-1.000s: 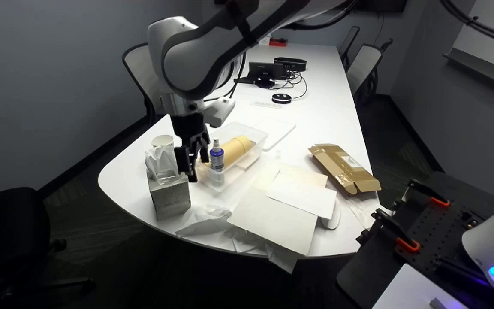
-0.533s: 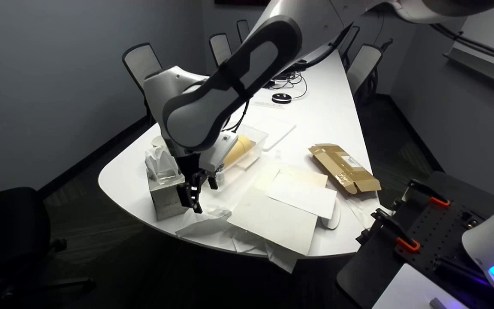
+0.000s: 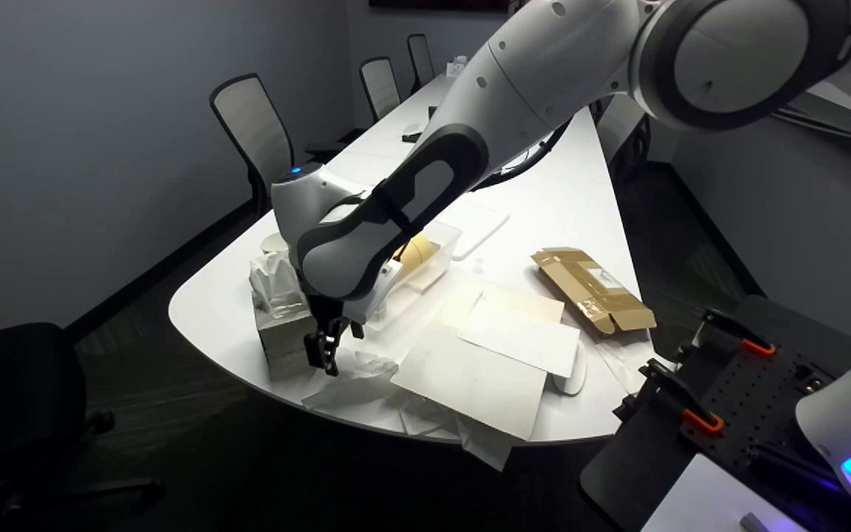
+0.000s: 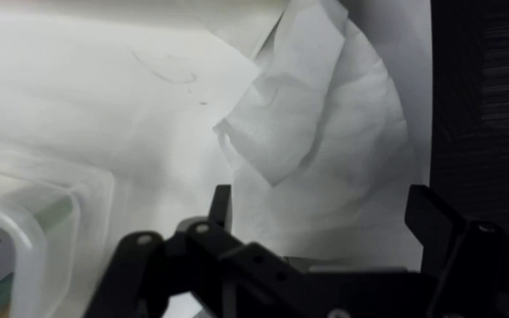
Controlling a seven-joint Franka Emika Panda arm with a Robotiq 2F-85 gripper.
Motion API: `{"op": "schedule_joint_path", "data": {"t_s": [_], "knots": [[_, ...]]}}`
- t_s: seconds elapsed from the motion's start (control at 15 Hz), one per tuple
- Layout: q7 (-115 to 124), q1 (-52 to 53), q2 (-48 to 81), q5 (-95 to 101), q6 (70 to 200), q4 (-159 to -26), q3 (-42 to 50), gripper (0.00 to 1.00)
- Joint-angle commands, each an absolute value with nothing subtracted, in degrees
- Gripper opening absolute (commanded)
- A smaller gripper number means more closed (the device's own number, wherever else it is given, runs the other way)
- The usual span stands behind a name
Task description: Use a tissue to wipe the front page of the book
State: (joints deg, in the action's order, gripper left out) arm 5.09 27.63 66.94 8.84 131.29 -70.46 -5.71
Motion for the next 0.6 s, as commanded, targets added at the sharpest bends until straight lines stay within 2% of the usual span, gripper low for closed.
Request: {"op": "schedule_joint_path", "data": {"t_s": [0.0,0.07,0.2,0.53], "knots": [[2.0,27.1,72.1,8.3,131.0,-62.8,-7.7,0.95],[1.2,27.0,72.8,7.9,129.8,-61.8,-8.3,0.74],[0.3,27.2,74.4,7.4,129.1,-59.9,-9.1,0.69],[0.0,27.9,76.6,6.8,126.7,-57.6,-10.4,0.31]]}}
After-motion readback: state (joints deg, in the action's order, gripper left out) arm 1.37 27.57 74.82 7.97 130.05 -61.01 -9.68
